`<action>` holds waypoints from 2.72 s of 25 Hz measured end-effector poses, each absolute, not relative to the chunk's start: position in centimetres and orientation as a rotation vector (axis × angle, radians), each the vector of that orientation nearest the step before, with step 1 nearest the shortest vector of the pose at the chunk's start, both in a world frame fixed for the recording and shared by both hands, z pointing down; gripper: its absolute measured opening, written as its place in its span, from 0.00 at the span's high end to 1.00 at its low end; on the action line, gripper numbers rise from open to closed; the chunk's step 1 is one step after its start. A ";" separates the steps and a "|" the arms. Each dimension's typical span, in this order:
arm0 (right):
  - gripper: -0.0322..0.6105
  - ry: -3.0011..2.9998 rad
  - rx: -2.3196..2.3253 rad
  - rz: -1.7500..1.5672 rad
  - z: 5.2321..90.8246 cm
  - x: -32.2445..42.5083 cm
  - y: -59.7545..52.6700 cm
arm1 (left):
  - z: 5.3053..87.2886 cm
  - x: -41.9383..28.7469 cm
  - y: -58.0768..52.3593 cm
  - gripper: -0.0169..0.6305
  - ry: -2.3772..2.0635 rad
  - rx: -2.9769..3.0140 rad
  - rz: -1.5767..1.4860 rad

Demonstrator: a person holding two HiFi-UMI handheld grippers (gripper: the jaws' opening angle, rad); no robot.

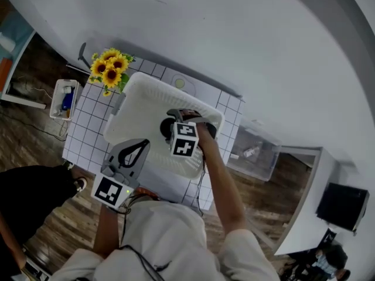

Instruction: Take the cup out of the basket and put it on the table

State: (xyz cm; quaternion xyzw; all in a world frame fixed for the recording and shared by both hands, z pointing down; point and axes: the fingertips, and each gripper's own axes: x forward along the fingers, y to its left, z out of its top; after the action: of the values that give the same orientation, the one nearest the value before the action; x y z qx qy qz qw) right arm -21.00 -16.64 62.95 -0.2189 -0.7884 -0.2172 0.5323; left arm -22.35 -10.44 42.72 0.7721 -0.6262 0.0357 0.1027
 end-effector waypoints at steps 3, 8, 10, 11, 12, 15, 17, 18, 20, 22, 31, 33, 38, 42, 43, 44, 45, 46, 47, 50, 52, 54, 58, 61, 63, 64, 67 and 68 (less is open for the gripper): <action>0.32 -1.855 -0.546 -0.478 63.8 -20.9 -16.4 | 42.8 -22.5 -10.3 0.96 -1.853 2.280 0.101; 0.32 -1.845 -0.560 -0.464 63.7 -20.7 -16.5 | 42.9 -22.4 -10.3 0.96 -1.848 2.281 0.103; 0.32 -1.832 -0.573 -0.461 63.9 -20.5 -16.5 | 42.8 -22.3 -10.4 0.96 -1.847 2.285 0.107; 0.32 -1.821 -0.582 -0.452 64.1 -20.4 -16.4 | 42.8 -22.3 -10.4 0.96 -1.847 2.287 0.110; 0.32 -1.809 -0.588 -0.444 64.3 -20.2 -16.3 | 42.9 -22.3 -10.4 0.96 -1.846 2.288 0.111; 0.32 -1.792 -0.586 -0.444 64.9 -20.2 -16.3 | 42.8 -22.4 -10.4 0.96 -1.848 2.283 0.106; 0.32 -1.801 -0.583 -0.439 65.2 -20.5 -16.3 | 42.9 -22.4 -10.3 0.96 -1.850 2.281 0.109; 0.32 -1.809 -0.581 -0.435 65.2 -20.6 -16.3 | 43.0 -22.5 -10.2 0.96 -1.850 2.278 0.110; 0.32 -1.816 -0.580 -0.431 65.3 -20.6 -16.3 | 43.1 -22.6 -10.2 0.96 -1.850 2.273 0.111; 0.32 -1.817 -0.582 -0.434 65.2 -20.7 -16.4 | 43.1 -22.6 -10.2 0.96 -1.852 2.276 0.113; 0.35 -1.849 -0.584 -0.417 64.6 -20.9 -15.9 | 43.0 -22.6 -10.0 0.96 -1.853 2.271 0.107; 0.35 -1.856 -0.581 -0.416 64.1 -20.9 -15.9 | 42.9 -22.6 -10.0 0.96 -1.856 2.275 0.110; 0.35 -1.872 -0.576 -0.428 62.8 -21.0 -15.8 | 42.8 -22.4 -9.7 0.96 -1.860 2.280 0.112; 0.35 -1.896 -0.572 -0.433 61.4 -21.0 -15.6 | 42.6 -22.2 -9.6 0.96 -1.860 2.283 0.113; 0.35 -1.902 -0.572 -0.428 61.0 -20.9 -15.6 | 42.5 -22.1 -9.6 0.96 -1.859 2.286 0.114; 0.35 -1.907 -0.571 -0.424 60.6 -20.9 -15.5 | 42.4 -22.1 -9.6 0.96 -1.858 2.288 0.113; 0.35 -1.913 -0.570 -0.423 60.3 -20.8 -15.5 | 42.3 -22.0 -9.5 0.96 -1.858 2.289 0.114; 0.35 -1.918 -0.568 -0.424 59.9 -20.7 -15.5 | 42.3 -21.9 -9.5 0.96 -1.857 2.291 0.116; 0.35 -1.922 -0.565 -0.426 59.5 -20.6 -15.4 | 42.2 -21.8 -9.4 0.96 -1.857 2.295 0.119; 0.35 -1.929 -0.557 -0.430 58.4 -20.2 -15.3 | 41.9 -21.5 -9.2 0.96 -1.854 2.309 0.119; 0.35 -1.932 -0.553 -0.431 57.6 -19.9 -15.2 | 41.7 -21.3 -9.1 0.96 -1.849 2.320 0.122; 0.35 -1.932 -0.548 -0.432 56.8 -19.5 -15.1 | 41.6 -21.0 -9.1 0.96 -1.843 2.332 0.125; 0.35 -1.937 -0.537 -0.428 55.3 -18.6 -14.8 | 41.5 -20.4 -8.7 0.96 -1.825 2.349 0.129; 0.35 -1.951 -0.520 -0.434 54.0 -18.1 -14.6 | 41.4 -19.9 -8.5 0.96 -1.812 2.364 0.135; 0.35 -1.957 -0.510 -0.436 53.2 -17.7 -14.5 | 41.3 -19.5 -8.5 0.96 -1.803 2.374 0.137; 0.35 -1.960 -0.506 -0.437 52.7 -17.5 -14.5 | 41.2 -19.4 -8.5 0.96 -1.798 2.378 0.139; 0.35 -1.967 -0.493 -0.439 51.5 -16.9 -14.3 | 41.1 -18.9 -8.5 0.96 -1.785 2.396 0.141; 0.35 -1.971 -0.488 -0.438 51.1 -16.7 -14.3 | 41.1 -18.7 -8.5 0.96 -1.781 2.401 0.141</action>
State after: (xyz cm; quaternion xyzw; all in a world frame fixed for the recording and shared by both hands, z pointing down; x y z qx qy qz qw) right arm -16.74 -14.30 51.08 -0.2024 -0.8176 -0.1818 0.5075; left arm -18.68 -8.51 41.13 0.8000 -0.5935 0.0471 0.0746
